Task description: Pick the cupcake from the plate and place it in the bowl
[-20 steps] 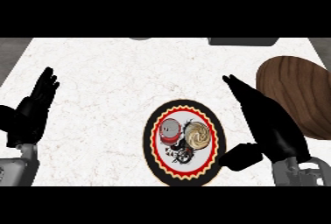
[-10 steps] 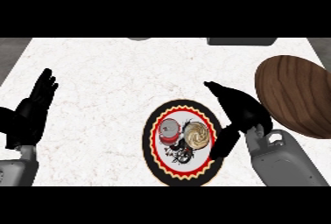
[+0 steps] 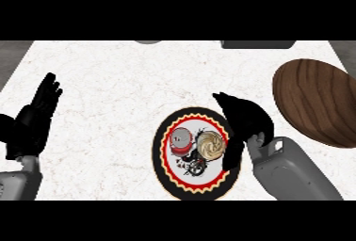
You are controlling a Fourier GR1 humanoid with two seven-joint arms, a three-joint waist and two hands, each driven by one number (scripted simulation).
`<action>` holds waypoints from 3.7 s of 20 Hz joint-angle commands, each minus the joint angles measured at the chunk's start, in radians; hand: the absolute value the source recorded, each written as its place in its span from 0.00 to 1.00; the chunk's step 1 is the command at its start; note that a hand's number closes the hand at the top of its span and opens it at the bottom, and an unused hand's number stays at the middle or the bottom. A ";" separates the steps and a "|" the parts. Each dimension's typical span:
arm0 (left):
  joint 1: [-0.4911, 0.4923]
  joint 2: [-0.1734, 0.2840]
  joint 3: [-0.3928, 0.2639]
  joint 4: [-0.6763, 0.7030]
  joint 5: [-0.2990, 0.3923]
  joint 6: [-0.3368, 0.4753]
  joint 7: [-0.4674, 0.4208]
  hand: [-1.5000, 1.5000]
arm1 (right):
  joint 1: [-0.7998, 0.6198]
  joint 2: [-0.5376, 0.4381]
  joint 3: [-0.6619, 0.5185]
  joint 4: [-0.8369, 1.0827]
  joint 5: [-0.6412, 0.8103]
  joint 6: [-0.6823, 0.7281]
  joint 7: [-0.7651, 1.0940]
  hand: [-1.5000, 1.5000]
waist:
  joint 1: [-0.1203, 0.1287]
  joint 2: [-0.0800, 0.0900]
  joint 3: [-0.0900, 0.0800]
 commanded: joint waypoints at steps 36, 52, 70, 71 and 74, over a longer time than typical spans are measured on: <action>-0.028 -0.080 0.137 0.070 -0.092 -0.136 -0.043 0.50 | 0.066 0.258 -0.077 0.431 0.387 -0.127 -0.330 1.00 | -0.001 0.002 0.001; -0.008 -0.120 0.135 -0.011 -0.116 -0.134 0.026 0.50 | 0.075 0.098 -0.151 0.388 0.507 -0.251 -0.523 1.00 | -0.004 0.000 0.000; 0.019 -0.120 0.156 -0.004 -0.119 -0.143 -0.013 0.50 | 0.048 -0.040 -0.398 -0.368 0.555 -0.197 -0.254 1.00 | -0.014 -0.002 0.000; -0.002 -0.087 0.173 -0.023 -0.092 -0.178 0.047 0.50 | 0.006 -0.047 -0.443 -0.262 0.547 -0.217 -0.291 1.00 | -0.005 0.000 0.000; 0.031 -0.157 0.122 0.005 -0.165 -0.115 -0.038 0.50 | 0.063 -0.069 -0.535 -0.357 0.468 -0.183 -0.290 1.00 | -0.012 0.000 0.001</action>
